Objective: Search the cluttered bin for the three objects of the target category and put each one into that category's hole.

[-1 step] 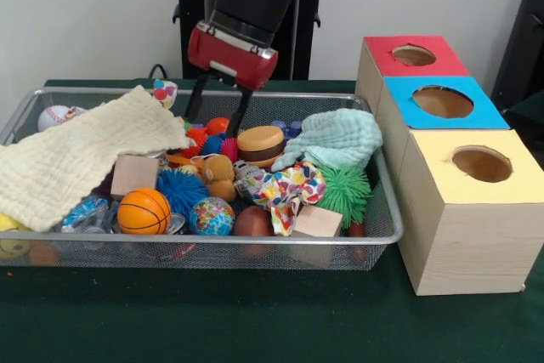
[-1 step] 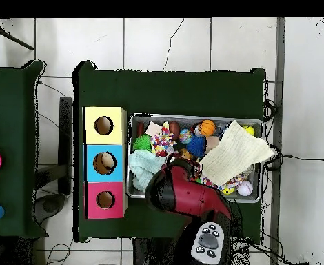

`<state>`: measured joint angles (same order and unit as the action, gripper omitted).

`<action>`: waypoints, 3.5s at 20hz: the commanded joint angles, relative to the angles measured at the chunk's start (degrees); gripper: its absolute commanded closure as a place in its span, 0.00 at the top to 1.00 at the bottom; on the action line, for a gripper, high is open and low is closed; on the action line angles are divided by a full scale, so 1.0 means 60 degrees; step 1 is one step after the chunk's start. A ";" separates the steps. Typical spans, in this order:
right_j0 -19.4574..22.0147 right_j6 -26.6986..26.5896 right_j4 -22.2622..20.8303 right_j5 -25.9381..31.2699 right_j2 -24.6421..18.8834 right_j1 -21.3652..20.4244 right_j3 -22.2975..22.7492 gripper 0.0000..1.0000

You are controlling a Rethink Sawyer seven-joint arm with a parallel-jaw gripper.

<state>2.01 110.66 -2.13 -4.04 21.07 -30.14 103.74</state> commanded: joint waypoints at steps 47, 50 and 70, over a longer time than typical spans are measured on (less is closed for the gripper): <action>0.0467 0.1646 0.0052 -0.3356 -0.0957 0.2774 -0.0387 1.00; 0.0279 0.1796 0.0374 -0.3517 -0.0804 0.2936 -0.0278 1.00; 0.0066 0.1461 0.0811 -0.1476 -0.0760 0.0980 0.0452 1.00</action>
<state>-0.02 110.66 1.27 -21.05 21.30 -21.78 105.29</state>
